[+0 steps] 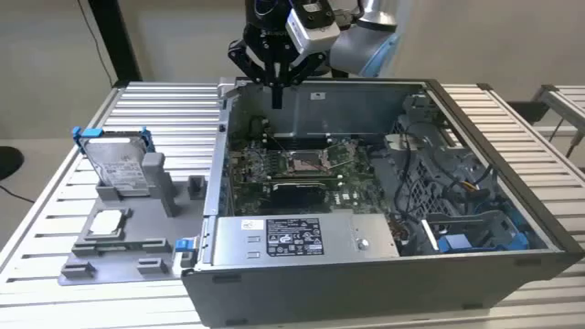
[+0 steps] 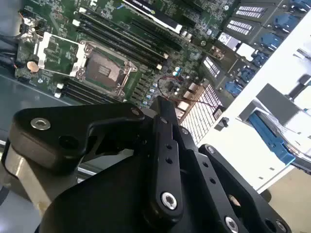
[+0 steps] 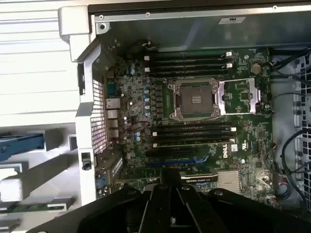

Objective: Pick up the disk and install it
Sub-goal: 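Reach for the disk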

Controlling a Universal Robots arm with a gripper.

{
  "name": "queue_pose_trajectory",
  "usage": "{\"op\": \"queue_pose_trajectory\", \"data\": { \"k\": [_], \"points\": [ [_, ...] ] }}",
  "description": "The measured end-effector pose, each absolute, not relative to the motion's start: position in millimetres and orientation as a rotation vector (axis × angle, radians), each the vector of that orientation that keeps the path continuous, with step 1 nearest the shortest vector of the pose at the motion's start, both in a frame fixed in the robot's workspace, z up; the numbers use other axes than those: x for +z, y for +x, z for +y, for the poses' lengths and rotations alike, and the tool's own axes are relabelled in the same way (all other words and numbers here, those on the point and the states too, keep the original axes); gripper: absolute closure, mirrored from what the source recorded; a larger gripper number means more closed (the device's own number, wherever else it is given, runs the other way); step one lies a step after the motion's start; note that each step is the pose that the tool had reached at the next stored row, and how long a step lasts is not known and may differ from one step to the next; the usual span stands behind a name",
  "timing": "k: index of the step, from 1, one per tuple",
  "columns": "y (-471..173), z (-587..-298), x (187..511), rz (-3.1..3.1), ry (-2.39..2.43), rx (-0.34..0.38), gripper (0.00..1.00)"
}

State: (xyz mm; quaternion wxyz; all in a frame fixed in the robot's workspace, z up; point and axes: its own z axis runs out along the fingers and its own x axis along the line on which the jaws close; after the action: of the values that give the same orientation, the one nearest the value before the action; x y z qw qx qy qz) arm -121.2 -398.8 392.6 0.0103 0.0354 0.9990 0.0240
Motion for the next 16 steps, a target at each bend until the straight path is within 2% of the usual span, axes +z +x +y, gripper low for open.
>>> {"op": "queue_pose_trajectory", "data": {
  "k": [16],
  "points": [
    [-123.3,-393.0,392.6,3.118,0.110,0.075,1.00]
  ]
}}
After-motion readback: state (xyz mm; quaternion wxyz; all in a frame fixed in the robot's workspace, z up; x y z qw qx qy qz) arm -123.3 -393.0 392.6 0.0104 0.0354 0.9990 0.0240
